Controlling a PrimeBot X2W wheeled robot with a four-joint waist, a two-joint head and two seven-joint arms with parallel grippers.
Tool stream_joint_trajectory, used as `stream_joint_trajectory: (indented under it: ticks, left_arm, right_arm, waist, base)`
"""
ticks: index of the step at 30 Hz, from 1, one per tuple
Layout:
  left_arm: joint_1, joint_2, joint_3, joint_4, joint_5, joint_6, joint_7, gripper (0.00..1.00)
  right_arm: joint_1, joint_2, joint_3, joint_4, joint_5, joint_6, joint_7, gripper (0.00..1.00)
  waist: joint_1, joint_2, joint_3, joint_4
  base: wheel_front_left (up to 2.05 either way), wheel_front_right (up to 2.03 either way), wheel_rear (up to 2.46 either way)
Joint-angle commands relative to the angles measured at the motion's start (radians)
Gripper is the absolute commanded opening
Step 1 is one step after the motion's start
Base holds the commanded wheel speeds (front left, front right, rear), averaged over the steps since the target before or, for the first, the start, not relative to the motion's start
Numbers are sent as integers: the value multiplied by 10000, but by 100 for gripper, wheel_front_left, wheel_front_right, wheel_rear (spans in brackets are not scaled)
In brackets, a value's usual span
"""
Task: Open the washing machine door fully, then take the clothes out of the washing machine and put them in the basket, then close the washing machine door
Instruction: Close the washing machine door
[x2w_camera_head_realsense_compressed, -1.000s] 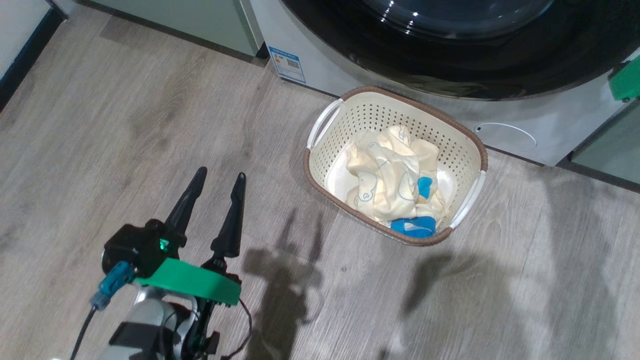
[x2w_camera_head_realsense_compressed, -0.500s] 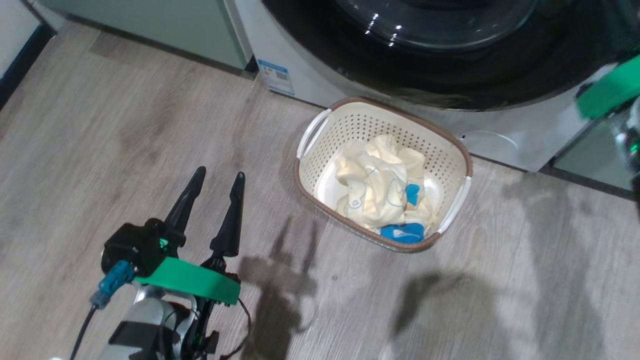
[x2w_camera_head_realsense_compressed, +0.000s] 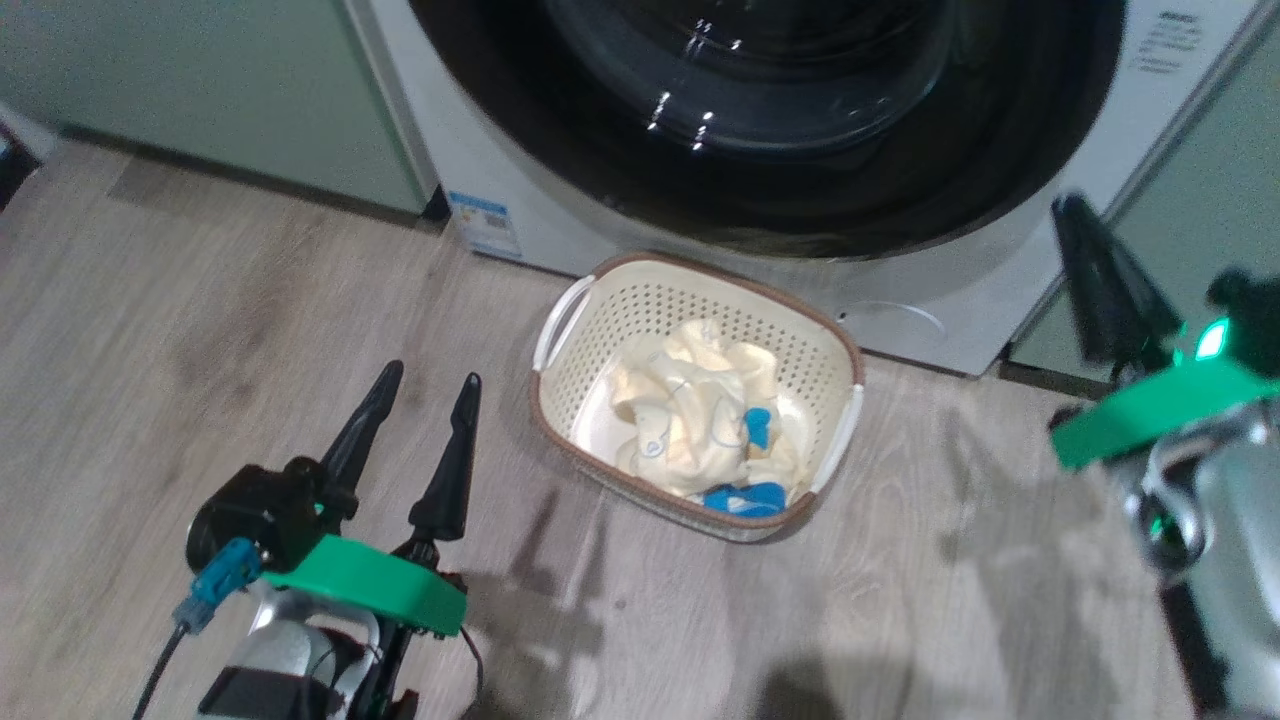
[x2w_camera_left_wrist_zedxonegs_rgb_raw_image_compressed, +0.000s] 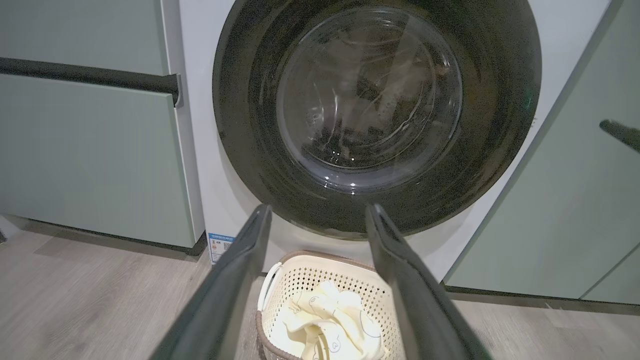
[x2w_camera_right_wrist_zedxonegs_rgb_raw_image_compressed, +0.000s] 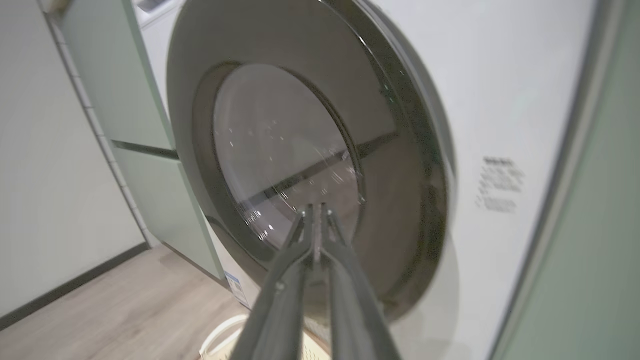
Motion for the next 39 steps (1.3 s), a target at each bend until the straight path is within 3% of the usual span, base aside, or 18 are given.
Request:
stream_joint_trajectory:
  ticks: [1, 2, 21, 39]
  left_arm:
    - [-165, 276, 404, -389, 32, 41, 63, 100]
    - [-125, 304, 397, -433, 25, 41, 111, 100]
    - [771, 752, 505, -863, -41, 333, 829, 100]
    - [1428, 840, 633, -1146, -143, 716, 1155, 100]
  right_arm:
    - [334, 200, 13, -532, -140, 31, -94, 87]
    - [588, 257, -50, -648, -181, 31, -94, 100]
    - [4068, 1009, -1320, -2728, -951, 31, 85, 100]
    - [6584, 1216, -1821, -4380, -1021, 31, 591, 100]
  waist:
    - [1, 0, -252, -263]
    - [1, 0, -307, -333]
    - [1, 0, -1536, -1721]
    - [1, 0, -2069, -2359]
  base:
    - [0, 0, 0]
    - [0, 0, 0]
    - [0, 0, 0]
    - [0, 0, 0]
